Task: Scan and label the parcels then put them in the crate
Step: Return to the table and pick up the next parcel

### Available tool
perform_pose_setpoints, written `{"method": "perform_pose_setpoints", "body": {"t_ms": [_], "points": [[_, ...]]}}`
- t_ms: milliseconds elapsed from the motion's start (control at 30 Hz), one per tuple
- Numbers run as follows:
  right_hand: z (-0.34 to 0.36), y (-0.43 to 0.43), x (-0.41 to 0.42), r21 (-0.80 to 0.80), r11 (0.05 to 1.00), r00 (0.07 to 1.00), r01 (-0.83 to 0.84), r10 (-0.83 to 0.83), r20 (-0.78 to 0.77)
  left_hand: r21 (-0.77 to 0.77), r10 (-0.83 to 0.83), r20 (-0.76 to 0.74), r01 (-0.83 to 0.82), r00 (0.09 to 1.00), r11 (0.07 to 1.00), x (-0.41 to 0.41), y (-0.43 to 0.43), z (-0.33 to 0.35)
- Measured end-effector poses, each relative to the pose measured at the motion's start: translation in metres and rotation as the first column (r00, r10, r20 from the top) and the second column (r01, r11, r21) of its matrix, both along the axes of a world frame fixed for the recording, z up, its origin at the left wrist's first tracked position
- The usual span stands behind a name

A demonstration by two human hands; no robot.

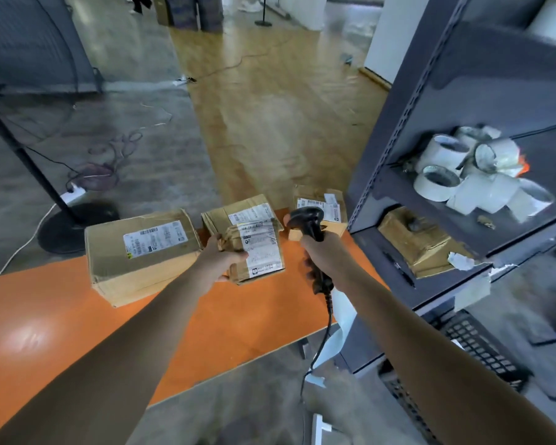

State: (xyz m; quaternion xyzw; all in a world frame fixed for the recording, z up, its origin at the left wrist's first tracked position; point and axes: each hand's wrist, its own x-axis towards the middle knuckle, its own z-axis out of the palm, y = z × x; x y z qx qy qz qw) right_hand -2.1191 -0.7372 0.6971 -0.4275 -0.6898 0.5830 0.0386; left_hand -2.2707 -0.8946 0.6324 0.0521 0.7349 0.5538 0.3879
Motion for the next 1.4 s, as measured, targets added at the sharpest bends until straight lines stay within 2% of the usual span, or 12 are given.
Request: {"method": "perform_pose_setpoints", "body": {"t_ms": [467,800,1400], "points": [[0.033,-0.031,0.006,-0.065,0.998,0.998,0.004,-0.008,-0.06,0.006,-0.076,0.016,0.076,0.997,0.997,0.005,0.013,0.002],[0.038,-0.038,0.013,-0.033,0.999,1.0,-0.005,0.004,-0.027,-0.006,-0.085,0.037,0.085,0.996,0.996,0.006,0.015,-0.006],[0.016,-0.038,0.003,-0.07,0.996,0.998,0.056,-0.057,-0.02,-0.018,-0.125,0.067,0.127,0.99,0.992,0.003,0.01,-0.024]]}}
